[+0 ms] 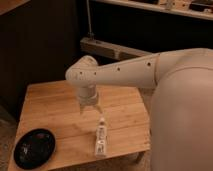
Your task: Place the bottle in the ceramic bowl
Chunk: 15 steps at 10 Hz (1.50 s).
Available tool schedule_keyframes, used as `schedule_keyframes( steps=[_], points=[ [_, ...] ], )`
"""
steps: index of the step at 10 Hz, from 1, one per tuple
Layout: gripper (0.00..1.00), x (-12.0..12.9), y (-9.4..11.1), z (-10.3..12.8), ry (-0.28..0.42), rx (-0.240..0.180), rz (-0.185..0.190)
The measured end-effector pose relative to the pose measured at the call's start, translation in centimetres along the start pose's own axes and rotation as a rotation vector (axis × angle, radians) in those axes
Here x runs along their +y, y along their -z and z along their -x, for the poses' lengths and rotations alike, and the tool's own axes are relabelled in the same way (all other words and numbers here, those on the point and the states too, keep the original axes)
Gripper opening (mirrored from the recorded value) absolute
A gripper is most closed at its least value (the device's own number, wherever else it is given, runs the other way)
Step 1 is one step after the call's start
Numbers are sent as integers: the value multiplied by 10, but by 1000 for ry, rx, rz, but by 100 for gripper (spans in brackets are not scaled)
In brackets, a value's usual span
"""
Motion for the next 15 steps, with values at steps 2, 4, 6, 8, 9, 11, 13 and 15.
schedule_keyframes(
  steps=[2, 4, 6, 8, 9, 11, 13, 15],
  points=[
    [65, -45, -16, -8, -80, -9, 6],
    [65, -90, -41, -16, -157, -16, 45],
    [65, -120, -84, -20, -200, -25, 142],
    [65, -130, -108, -18, -214, -44, 313],
    [65, -126, -116, -13, -205, -55, 455],
    [65, -119, -113, -7, -183, -58, 526],
    [65, -112, -102, -4, -147, -50, 507],
    [65, -100, -94, -1, -109, -31, 485]
  ],
)
